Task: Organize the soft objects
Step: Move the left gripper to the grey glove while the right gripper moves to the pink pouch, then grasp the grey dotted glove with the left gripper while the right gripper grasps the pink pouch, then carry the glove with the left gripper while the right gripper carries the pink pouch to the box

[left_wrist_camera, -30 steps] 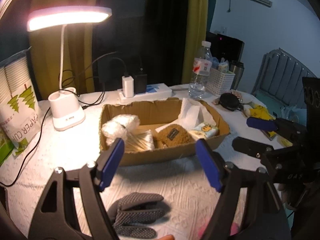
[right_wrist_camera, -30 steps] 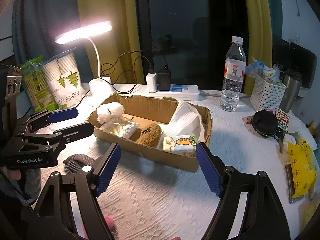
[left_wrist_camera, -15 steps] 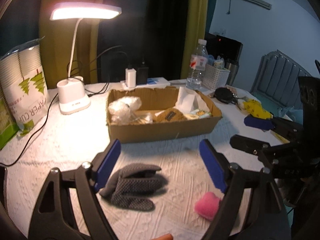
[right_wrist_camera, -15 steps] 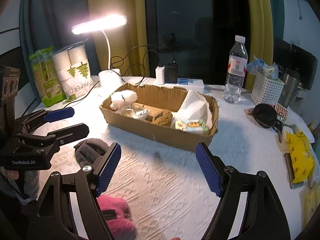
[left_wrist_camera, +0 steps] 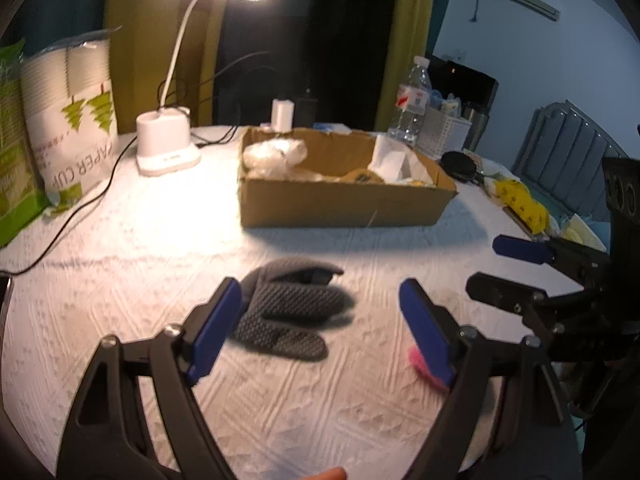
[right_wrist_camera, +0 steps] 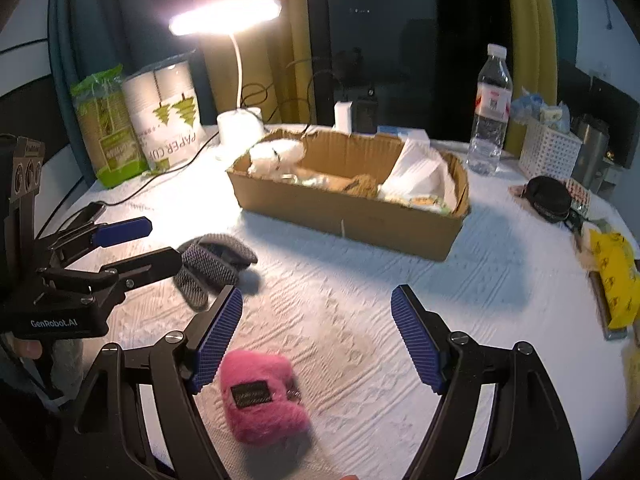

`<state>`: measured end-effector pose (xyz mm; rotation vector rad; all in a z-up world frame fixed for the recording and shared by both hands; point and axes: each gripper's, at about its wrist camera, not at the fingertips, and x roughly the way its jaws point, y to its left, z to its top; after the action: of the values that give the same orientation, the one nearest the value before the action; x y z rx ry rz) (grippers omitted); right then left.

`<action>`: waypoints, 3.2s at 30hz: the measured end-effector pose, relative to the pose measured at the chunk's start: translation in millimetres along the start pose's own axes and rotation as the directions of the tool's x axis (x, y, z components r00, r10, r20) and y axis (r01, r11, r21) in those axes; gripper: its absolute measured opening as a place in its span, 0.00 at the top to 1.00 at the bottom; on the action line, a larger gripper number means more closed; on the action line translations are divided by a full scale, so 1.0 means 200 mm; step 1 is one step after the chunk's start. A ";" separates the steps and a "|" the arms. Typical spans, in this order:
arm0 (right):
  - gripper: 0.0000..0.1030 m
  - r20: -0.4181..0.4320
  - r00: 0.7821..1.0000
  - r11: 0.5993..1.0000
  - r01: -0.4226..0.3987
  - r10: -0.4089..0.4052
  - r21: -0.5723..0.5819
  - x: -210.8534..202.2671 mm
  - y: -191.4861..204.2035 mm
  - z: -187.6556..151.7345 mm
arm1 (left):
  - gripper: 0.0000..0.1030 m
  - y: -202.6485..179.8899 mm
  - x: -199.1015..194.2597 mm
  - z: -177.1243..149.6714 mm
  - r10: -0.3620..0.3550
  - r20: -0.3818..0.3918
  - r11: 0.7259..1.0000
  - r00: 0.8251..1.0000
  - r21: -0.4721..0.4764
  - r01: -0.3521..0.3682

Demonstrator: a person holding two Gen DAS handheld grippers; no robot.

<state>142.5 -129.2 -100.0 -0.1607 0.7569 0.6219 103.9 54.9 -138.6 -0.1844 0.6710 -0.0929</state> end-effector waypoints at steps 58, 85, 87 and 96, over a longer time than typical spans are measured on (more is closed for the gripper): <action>0.53 -0.120 0.989 0.994 -0.074 0.084 0.081 0.33 -0.26 -0.08 | 0.20 0.07 0.50 0.04 0.161 -0.225 0.987 0.961 0.023 -0.160; 0.53 -0.064 0.996 0.996 -0.055 0.059 0.072 0.21 -0.25 -0.02 | 0.75 -0.11 0.32 0.09 0.073 -0.160 0.994 0.985 0.094 -0.058; 0.53 -0.054 0.997 0.996 -0.051 0.055 0.068 0.20 -0.25 0.00 | 0.75 -0.11 0.30 0.11 0.068 -0.149 0.994 0.987 0.092 -0.054; 0.59 -0.011 0.999 0.999 -0.036 0.036 0.036 0.15 -0.25 0.10 | 0.75 -0.12 0.24 0.23 0.052 -0.094 0.994 0.994 0.100 -0.043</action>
<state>200.4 -149.4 -109.3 -0.1179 0.7833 0.6416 170.1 30.3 -128.4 -0.0698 0.7650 -0.0889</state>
